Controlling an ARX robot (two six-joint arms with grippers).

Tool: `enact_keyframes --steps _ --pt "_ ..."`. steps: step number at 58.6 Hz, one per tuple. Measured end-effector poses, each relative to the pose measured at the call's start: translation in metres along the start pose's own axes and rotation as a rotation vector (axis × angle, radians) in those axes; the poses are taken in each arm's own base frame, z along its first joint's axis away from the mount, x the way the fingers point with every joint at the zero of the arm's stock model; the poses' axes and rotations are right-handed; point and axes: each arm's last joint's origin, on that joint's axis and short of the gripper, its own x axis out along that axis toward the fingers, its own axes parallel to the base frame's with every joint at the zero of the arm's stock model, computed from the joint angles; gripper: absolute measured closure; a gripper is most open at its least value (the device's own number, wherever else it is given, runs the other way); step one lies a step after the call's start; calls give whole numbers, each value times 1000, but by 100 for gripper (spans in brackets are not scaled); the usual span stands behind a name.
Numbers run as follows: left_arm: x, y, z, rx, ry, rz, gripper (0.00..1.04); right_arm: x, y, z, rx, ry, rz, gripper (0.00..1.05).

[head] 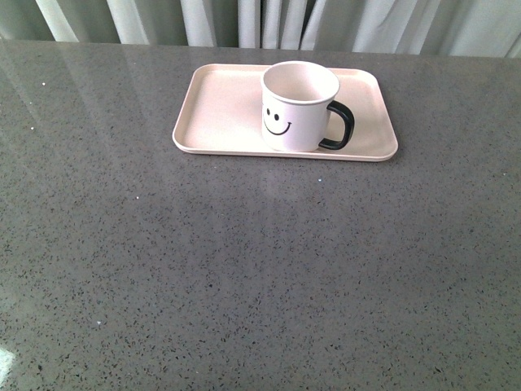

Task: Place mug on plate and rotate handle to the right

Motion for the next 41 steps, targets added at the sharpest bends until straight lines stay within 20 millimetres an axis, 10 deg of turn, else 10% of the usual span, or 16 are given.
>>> enact_keyframes --steps 33,41 --pt "-13 0 -4 0 18 0 103 0 0 0 0 0 0 9" --pt "-13 0 -4 0 18 1 82 0 0 0 0 0 0 9"
